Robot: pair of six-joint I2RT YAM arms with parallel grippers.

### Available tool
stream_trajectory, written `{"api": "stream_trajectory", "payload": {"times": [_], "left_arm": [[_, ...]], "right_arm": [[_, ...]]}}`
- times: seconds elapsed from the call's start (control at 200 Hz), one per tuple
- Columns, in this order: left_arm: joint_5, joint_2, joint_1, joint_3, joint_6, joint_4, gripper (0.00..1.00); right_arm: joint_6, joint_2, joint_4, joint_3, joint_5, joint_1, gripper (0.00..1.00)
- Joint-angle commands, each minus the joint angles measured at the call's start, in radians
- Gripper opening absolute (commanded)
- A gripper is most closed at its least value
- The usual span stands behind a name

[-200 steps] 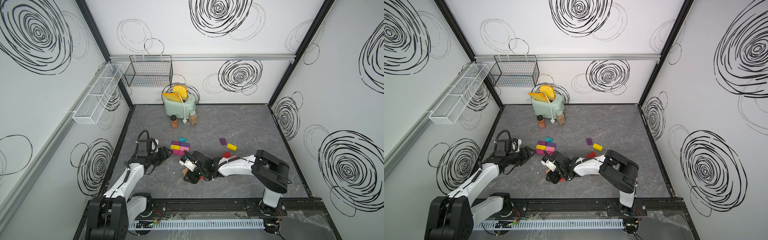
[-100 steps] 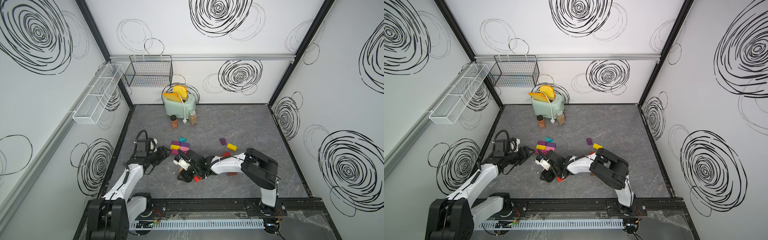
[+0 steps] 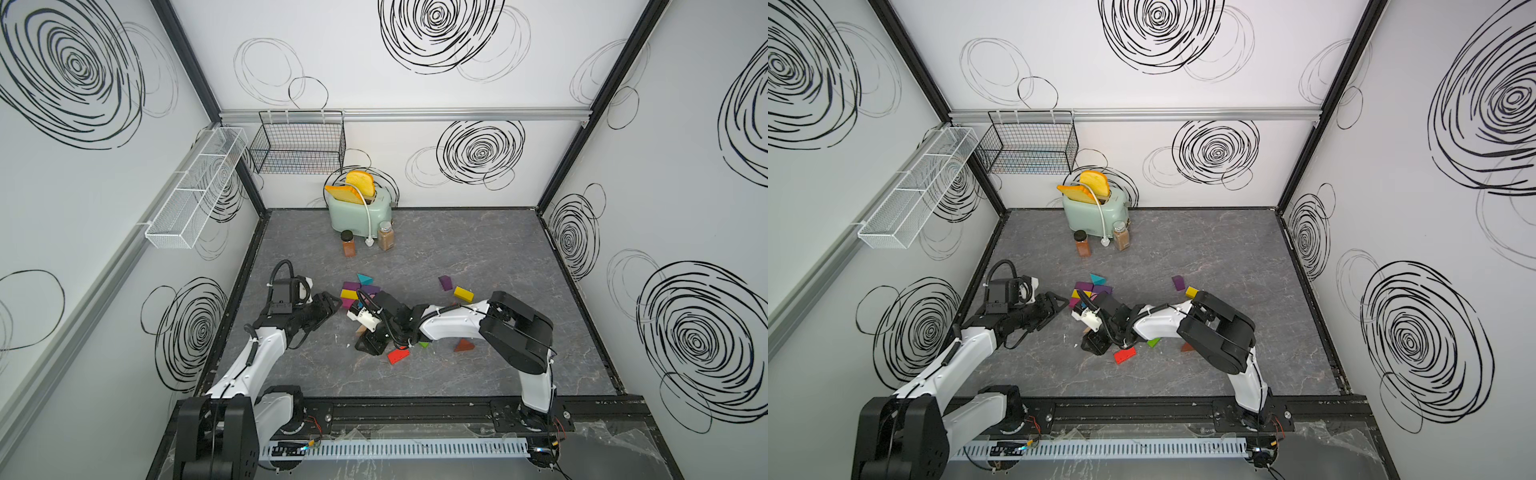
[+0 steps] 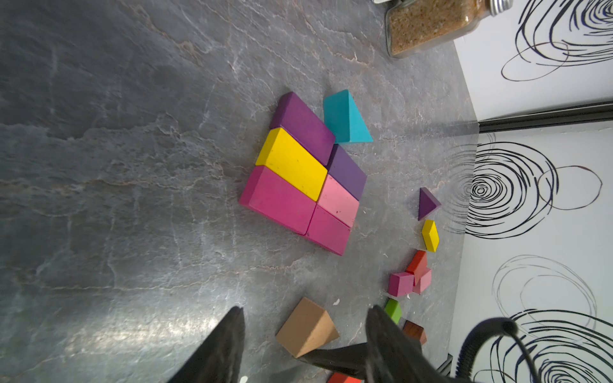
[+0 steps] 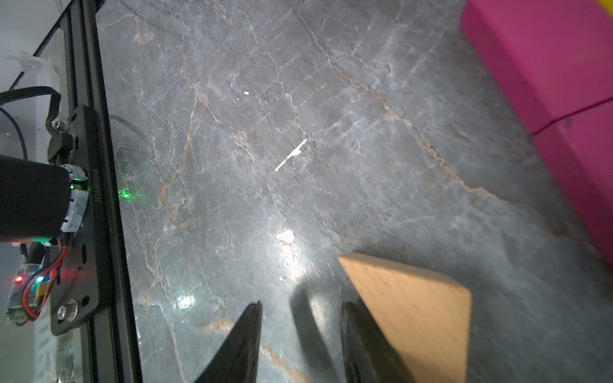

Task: Assemble a piece of candy with building blocks
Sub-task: Assemble the building block at the center of the board.

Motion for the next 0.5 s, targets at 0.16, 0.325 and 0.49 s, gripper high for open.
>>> {"api": "stream_trajectory", "payload": {"times": [0.16,0.325,0.49], "left_arm": [[0.001,0.003,0.019,0.014,0.025,0.017,0.63],[0.002,0.01,0.02,0.02,0.027,0.019,0.63],[0.005,0.025,0.025,0.024,0.031,0.026,0.63]], "right_arm": [[-0.03,0.024,-0.025,0.056,-0.009,-0.015,0.43],[-0.052,0.052,-0.045,0.1,-0.017,-0.035,0.43],[-0.068,0.07,-0.06,0.128,-0.019,-0.054,0.43]]}}
